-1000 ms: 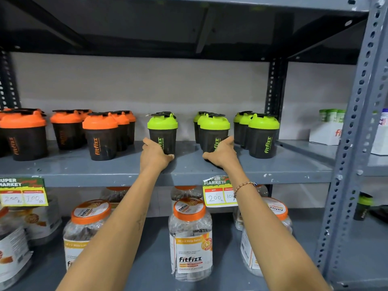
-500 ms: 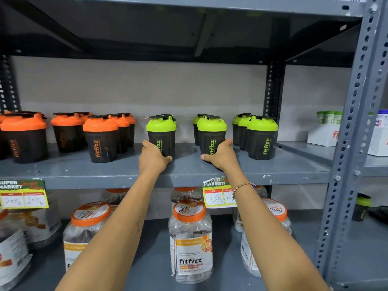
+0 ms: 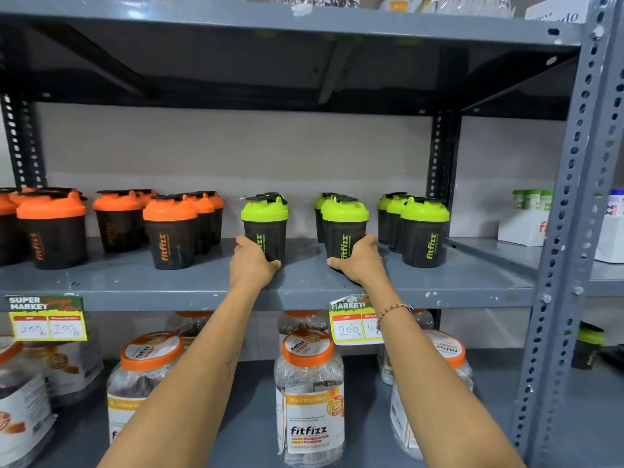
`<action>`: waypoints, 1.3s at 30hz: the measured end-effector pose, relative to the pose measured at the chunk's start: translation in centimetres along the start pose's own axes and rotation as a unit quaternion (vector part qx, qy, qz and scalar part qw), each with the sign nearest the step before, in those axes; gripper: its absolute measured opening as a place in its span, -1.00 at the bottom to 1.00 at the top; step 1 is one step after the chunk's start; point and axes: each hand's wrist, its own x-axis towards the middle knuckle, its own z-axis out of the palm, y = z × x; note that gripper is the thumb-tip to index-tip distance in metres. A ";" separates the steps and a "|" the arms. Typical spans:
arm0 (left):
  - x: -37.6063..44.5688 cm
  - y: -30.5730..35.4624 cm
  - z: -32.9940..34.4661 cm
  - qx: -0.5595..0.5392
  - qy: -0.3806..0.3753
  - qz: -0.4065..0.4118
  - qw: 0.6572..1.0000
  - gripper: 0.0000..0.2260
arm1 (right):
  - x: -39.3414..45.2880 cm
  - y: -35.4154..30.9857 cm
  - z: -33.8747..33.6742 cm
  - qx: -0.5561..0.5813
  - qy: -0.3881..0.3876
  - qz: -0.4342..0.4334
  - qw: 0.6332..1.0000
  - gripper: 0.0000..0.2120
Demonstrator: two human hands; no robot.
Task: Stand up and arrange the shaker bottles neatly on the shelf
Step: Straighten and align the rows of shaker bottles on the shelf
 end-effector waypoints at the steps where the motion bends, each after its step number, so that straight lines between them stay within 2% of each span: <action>1: 0.0 0.0 0.0 -0.004 0.000 -0.002 1.000 -0.42 | 0.0 0.0 0.0 -0.002 0.002 -0.002 1.000 -0.23; 7: -0.5 0.4 -0.6 -0.029 -0.013 -0.011 0.999 -0.36 | -0.5 -0.2 -0.2 0.005 0.007 0.006 1.000 -0.18; 9: -0.8 0.4 -1.0 -0.042 -0.017 -0.019 0.999 -0.26 | -1.3 -0.1 -0.2 -0.003 0.052 -0.002 0.999 -0.15; 11: -1.2 0.0 -1.5 -0.052 -0.013 -0.016 0.998 -0.22 | -2.6 -0.1 0.0 -0.006 0.139 -0.045 0.989 -0.27; 13: -1.5 -0.9 -2.4 -0.056 0.030 0.004 0.998 -0.25 | -4.1 -0.6 0.8 0.011 0.195 -0.129 0.972 -0.52; 15: -1.5 -2.5 -3.9 -0.027 0.128 0.036 0.991 -0.31 | -5.0 -2.1 2.1 0.041 0.163 -0.187 0.968 -0.71; 16: -1.4 -3.6 -4.8 -0.003 0.179 0.047 0.983 -0.33 | -5.2 -3.1 2.8 0.057 0.131 -0.193 0.971 -0.72; 18: -0.8 -5.7 -6.8 0.036 0.241 0.037 0.969 -0.30 | -5.2 -5.4 4.4 0.076 0.066 -0.168 0.981 -0.57; 19: -0.3 -6.7 -7.7 0.043 0.246 0.016 0.968 -0.25 | -5.1 -6.6 5.1 0.082 0.034 -0.145 0.985 -0.44; 22: 1.7 -8.7 -9.9 0.014 0.169 -0.060 0.984 -0.07 | -5.0 -9.0 7.1 0.074 -0.041 -0.068 0.994 -0.07; 26: 4.2 -10.0 -10.9 0.018 0.013 -0.090 0.996 0.01 | -4.3 -11.0 8.4 0.026 -0.052 0.010 0.998 0.14; 30: 5.5 -10.9 -10.7 0.016 -0.024 -0.083 0.996 0.02 | -4.1 -11.9 9.3 0.020 -0.035 0.054 0.998 0.09; 35: 5.8 -11.4 -10.4 -0.055 0.003 -0.092 0.994 -0.21 | -4.4 -11.7 9.7 -0.003 -0.009 0.053 0.999 -0.01; 39: 5.5 -11.6 -10.3 -0.046 0.006 -0.072 0.996 -0.31 | -4.4 -11.7 9.9 -0.022 -0.005 0.039 0.999 -0.14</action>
